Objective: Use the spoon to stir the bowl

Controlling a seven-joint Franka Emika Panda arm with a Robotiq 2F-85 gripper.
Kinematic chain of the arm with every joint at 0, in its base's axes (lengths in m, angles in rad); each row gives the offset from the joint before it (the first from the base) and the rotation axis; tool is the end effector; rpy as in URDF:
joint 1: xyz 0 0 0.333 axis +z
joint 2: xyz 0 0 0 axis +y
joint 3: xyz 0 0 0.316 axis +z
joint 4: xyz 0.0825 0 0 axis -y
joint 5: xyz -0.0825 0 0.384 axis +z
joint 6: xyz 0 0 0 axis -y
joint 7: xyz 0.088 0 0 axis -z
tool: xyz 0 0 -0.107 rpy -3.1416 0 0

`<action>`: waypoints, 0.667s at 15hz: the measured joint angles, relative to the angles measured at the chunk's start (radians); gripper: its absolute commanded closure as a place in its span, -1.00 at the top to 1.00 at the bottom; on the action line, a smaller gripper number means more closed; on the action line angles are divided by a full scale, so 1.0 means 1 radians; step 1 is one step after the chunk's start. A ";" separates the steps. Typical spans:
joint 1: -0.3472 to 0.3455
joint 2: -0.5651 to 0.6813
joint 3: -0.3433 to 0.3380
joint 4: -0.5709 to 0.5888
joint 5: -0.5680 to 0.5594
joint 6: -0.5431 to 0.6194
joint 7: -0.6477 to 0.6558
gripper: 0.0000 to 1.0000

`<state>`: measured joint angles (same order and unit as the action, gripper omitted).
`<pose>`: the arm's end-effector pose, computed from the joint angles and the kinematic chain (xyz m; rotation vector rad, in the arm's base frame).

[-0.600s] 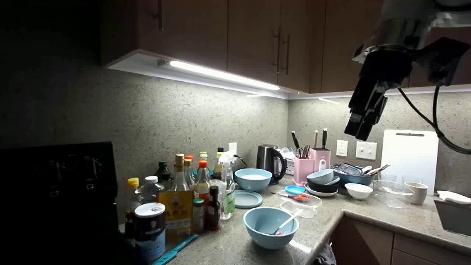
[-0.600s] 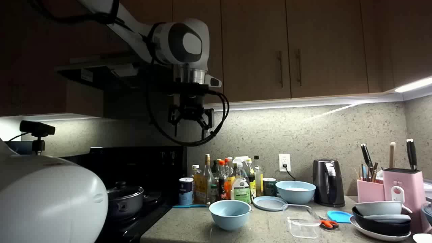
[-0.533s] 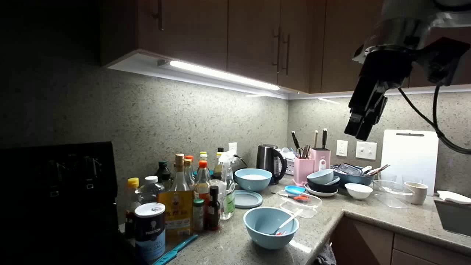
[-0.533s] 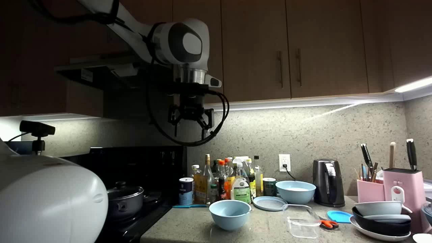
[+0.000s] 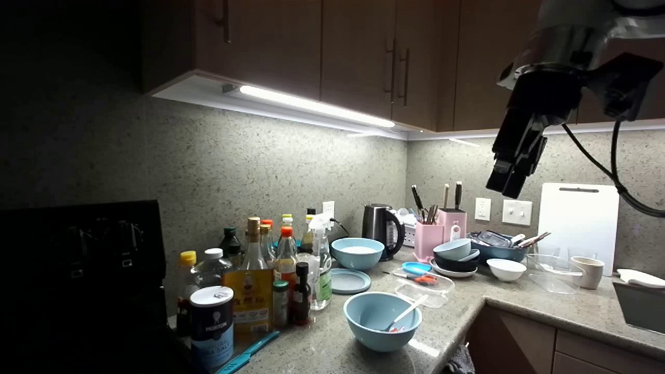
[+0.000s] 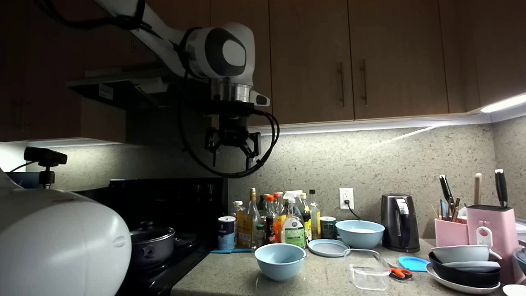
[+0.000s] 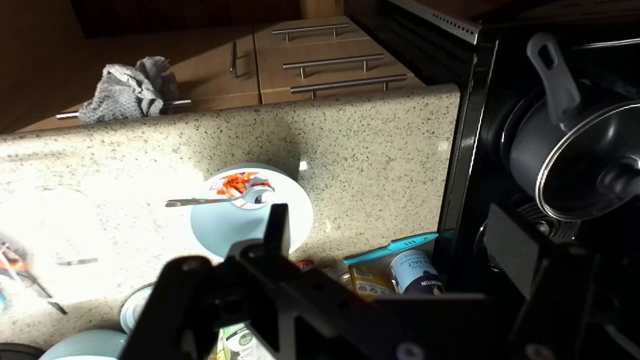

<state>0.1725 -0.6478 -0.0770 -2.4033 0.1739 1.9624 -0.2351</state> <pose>0.3739 0.0425 0.5594 -2.8935 -0.4245 -0.3192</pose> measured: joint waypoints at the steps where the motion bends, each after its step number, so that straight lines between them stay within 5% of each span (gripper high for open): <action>1: -0.003 0.006 0.000 0.006 -0.005 0.000 0.000 1.00; 10: -0.066 0.272 -0.007 0.203 -0.130 -0.002 -0.045 1.00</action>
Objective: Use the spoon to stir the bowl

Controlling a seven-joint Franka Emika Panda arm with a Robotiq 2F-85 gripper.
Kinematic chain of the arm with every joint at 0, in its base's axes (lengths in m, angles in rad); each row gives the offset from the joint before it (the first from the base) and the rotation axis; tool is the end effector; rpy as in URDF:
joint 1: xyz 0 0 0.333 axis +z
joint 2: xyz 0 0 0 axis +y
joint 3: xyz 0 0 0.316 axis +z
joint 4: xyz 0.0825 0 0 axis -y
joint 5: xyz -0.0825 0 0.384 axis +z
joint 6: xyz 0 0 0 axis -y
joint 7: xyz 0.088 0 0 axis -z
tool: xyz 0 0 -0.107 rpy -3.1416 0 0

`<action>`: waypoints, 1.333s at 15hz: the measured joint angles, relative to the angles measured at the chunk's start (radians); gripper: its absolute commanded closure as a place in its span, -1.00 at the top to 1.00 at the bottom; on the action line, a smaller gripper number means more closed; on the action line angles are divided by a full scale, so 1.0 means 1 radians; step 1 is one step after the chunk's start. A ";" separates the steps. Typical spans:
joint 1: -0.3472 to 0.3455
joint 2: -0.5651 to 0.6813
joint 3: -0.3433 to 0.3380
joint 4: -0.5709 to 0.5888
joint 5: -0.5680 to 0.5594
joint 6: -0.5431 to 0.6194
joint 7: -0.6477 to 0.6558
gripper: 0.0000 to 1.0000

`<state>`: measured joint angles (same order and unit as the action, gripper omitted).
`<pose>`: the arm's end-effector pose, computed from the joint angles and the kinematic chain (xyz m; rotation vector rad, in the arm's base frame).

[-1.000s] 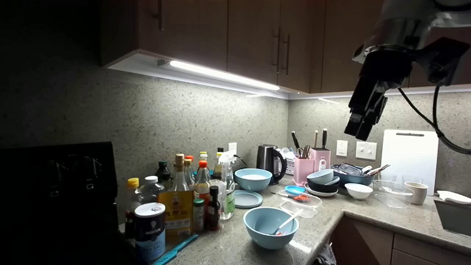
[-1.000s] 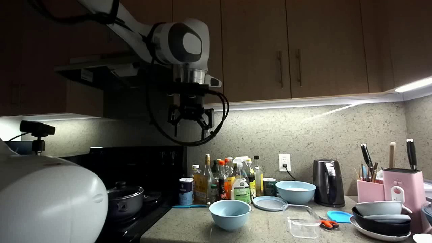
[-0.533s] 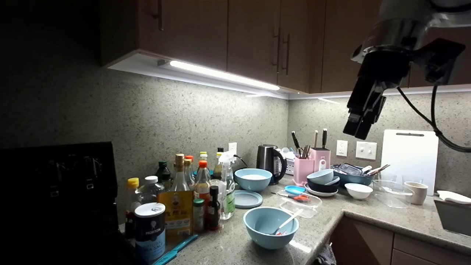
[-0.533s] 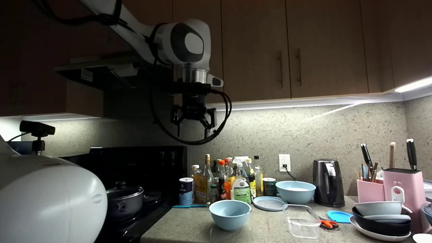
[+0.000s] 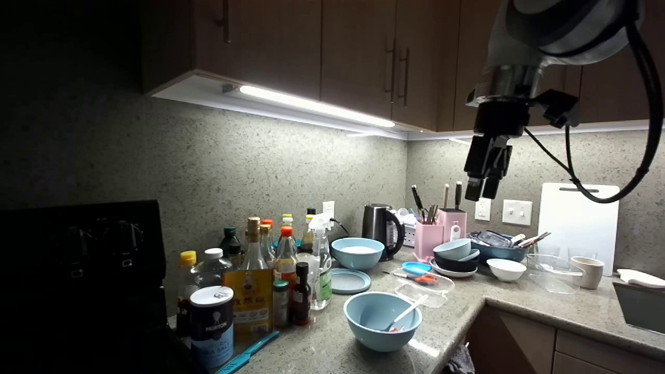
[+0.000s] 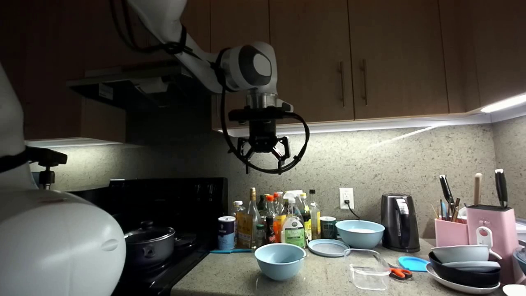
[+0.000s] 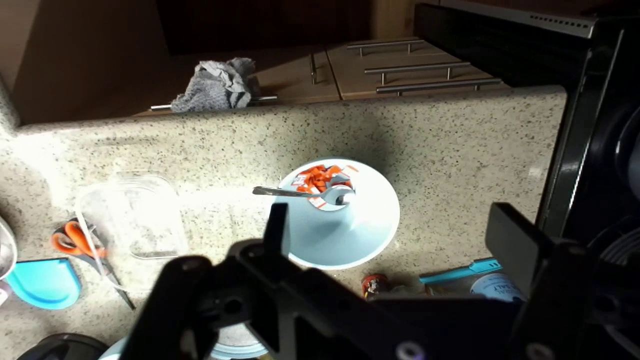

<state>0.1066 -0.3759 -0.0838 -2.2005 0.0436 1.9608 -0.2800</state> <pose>0.4551 0.0093 0.5461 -3.0463 -0.4490 -0.2202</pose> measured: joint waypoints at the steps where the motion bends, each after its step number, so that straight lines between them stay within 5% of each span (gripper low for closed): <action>1: -0.002 0.024 0.000 0.014 0.000 0.000 -0.001 1.00; 11: -0.002 0.042 -0.002 0.038 0.013 0.001 -0.017 1.00; 20: -0.050 0.377 -0.045 0.400 0.070 -0.150 -0.148 1.00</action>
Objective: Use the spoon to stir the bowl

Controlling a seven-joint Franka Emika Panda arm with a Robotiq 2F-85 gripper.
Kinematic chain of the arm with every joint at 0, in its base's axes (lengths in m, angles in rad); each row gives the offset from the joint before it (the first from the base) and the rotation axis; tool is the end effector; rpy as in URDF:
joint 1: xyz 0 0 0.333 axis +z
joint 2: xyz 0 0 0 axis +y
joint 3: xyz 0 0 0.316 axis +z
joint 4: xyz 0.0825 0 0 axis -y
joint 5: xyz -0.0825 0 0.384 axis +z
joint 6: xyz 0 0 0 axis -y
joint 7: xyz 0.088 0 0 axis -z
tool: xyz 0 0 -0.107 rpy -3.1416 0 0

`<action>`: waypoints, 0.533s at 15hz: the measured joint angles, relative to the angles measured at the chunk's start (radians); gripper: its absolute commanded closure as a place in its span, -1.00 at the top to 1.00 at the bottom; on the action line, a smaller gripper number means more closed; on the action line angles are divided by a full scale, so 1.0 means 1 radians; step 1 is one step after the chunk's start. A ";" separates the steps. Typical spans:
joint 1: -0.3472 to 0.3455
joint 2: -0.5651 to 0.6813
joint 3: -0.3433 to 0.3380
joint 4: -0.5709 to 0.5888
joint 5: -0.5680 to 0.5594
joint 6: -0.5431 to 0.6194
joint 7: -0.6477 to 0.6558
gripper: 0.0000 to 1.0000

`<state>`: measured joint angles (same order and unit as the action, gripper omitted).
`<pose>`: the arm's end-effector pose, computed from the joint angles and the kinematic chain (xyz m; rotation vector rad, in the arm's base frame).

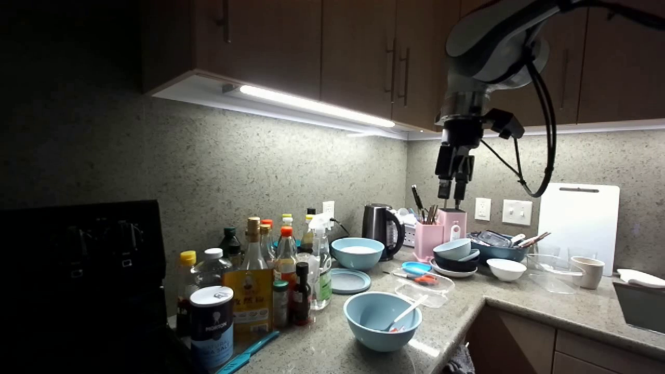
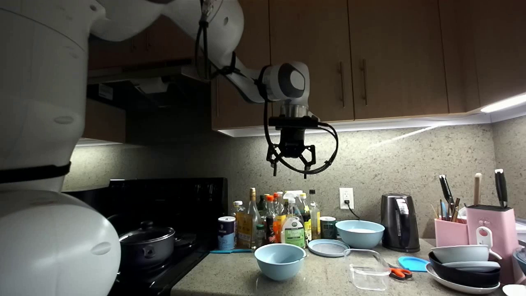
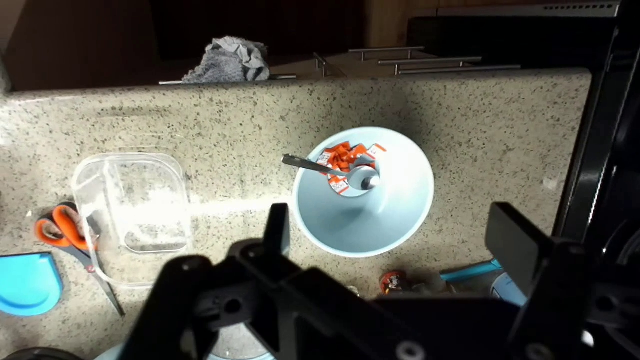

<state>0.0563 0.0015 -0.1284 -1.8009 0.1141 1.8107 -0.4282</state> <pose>0.5639 -0.0312 0.5353 -2.9948 -0.4978 -0.0539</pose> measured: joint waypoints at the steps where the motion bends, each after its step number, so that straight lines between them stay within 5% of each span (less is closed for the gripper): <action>1: -0.007 0.043 0.006 0.045 -0.001 -0.024 0.000 1.00; 8: -0.031 0.107 0.036 0.111 -0.004 -0.053 0.000 1.00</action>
<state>0.0255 0.1081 -0.0928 -1.6901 0.1097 1.7574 -0.4279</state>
